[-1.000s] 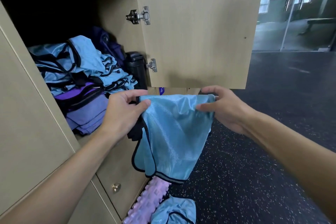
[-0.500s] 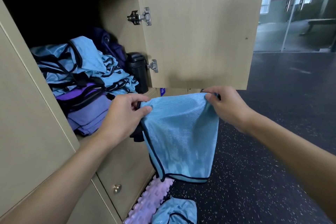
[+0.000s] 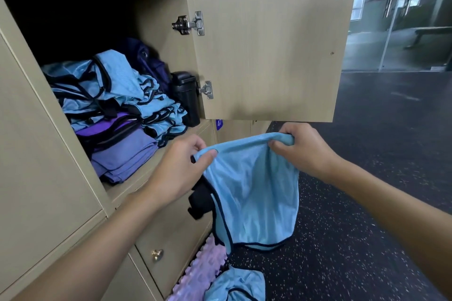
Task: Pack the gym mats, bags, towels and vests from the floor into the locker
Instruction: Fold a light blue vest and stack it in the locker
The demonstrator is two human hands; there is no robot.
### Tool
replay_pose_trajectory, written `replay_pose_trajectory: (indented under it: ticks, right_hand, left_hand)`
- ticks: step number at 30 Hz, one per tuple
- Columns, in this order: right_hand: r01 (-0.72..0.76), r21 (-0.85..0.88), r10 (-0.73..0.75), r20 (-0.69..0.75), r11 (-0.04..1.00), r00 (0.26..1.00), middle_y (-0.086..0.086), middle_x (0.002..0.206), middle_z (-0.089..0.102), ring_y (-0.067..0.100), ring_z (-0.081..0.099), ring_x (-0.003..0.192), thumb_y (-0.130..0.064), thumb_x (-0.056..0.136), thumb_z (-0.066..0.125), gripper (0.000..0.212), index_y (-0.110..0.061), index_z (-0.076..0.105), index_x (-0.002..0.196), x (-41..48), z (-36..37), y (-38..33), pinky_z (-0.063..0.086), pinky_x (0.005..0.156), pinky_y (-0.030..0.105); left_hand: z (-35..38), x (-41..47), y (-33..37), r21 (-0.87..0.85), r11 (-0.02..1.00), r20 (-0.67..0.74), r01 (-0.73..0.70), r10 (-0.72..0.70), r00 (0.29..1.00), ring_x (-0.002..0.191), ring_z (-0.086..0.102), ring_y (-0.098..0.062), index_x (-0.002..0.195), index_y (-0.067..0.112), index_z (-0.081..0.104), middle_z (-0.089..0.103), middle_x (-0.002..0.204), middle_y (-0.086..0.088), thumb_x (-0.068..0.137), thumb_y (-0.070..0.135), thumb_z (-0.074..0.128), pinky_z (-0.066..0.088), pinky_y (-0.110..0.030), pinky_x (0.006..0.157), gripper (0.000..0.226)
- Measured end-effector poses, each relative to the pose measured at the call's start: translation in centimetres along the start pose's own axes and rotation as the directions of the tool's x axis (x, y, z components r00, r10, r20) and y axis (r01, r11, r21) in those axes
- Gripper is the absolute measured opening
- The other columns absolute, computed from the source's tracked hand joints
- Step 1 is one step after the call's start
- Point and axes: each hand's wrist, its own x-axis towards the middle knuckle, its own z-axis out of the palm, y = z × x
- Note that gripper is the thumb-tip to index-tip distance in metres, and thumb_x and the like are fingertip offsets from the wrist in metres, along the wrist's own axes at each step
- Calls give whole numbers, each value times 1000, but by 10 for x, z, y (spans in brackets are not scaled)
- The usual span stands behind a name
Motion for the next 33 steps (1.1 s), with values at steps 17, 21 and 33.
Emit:
replay_pose_trajectory:
  ticks: [17, 21, 33]
  right_hand:
    - [-92, 439, -72, 344, 894, 936, 31, 93, 64, 18, 64, 77, -4, 94, 60, 17, 9, 66, 102, -20, 29, -34, 62, 77, 35]
    - [-85, 500, -168, 440, 862, 882, 24, 114, 69, 31, 67, 105, -4, 89, 54, 28, 1, 70, 111, -23, 26, -36, 48, 105, 46]
    - [-20, 486, -48, 127, 874, 991, 2, 112, 64, 15, 61, 99, -11, 88, 71, 41, -29, 52, 120, -19, 33, -31, 53, 86, 27]
  left_hand:
    - [19, -7, 31, -193, 974, 7, 117, -118, 993, 43, 41, -4, 85, 21, 67, 52, 46, 13, 96, 25, 62, 39, -27, 49, 13]
    - [10, -5, 35, -440, 863, 111, 247, -220, 969, 59, 55, -20, 92, 9, 71, 65, 68, -12, 98, 40, 52, 45, -34, 60, 37]
    - [-16, -7, 38, -564, 784, 204, 258, -170, 964, 56, 66, -14, 116, 17, 63, 75, 72, -3, 94, -6, 56, 48, -21, 50, 32]
